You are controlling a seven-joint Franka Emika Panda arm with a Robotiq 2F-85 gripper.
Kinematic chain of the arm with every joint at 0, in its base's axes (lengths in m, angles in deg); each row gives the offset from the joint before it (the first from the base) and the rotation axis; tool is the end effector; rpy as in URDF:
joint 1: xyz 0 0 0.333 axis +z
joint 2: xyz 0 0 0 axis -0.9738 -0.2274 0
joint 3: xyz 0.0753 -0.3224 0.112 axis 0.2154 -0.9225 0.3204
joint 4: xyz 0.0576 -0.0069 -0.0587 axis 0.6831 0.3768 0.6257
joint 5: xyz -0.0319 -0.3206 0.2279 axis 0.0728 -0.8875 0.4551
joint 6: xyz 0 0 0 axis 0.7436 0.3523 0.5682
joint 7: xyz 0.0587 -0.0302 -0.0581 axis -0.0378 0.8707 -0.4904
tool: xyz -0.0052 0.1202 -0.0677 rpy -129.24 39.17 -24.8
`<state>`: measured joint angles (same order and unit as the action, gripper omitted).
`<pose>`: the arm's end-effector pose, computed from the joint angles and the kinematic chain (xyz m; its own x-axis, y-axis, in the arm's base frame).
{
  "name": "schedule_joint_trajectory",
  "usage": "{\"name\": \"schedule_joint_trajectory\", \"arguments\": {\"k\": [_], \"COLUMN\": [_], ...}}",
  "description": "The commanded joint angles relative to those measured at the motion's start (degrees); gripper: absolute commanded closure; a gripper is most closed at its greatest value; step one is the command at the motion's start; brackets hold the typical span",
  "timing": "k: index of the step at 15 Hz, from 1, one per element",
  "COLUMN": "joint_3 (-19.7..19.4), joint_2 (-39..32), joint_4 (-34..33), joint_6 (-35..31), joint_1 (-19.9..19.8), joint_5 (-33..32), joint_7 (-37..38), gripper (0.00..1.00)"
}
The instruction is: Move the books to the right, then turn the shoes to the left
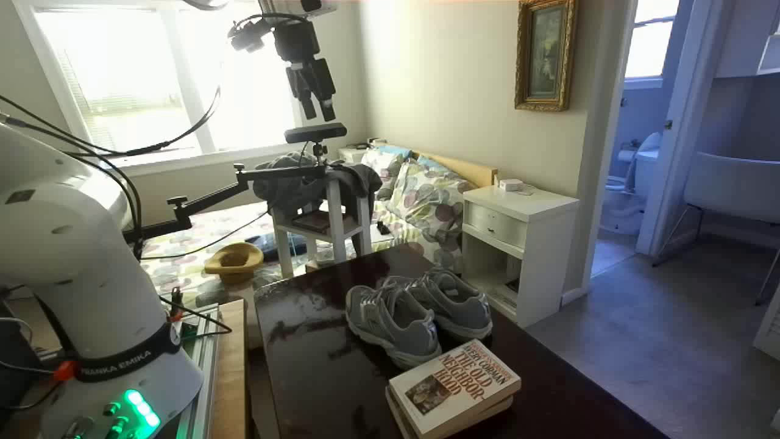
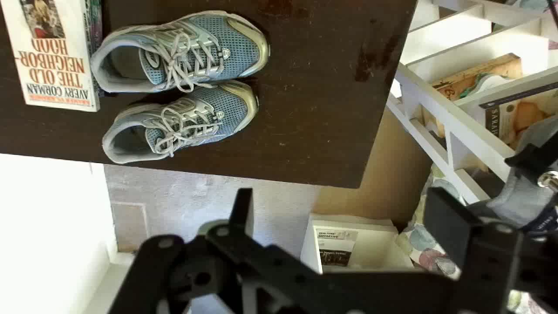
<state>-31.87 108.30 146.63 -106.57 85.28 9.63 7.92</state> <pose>0.3416 0.1307 0.5664 0.9653 0.1767 0.1922 0.1797 -0.9837 0.0020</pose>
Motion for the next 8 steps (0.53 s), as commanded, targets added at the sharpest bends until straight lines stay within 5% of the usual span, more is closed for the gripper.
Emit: {"name": "schedule_joint_trajectory", "arguments": {"k": [1, 4, 8], "joint_3": [0.00, 0.00, -0.36], "joint_2": [-0.05, -0.05, -2.82], "joint_4": [-0.12, -0.12, 2.46], "joint_6": [0.11, 0.11, -4.56], "joint_1": [0.01, 0.01, -6.78], "joint_5": [-0.02, -0.02, -4.77], "joint_7": [0.02, 0.02, 8.33], "gripper": [0.00, 0.00, 0.00]}}
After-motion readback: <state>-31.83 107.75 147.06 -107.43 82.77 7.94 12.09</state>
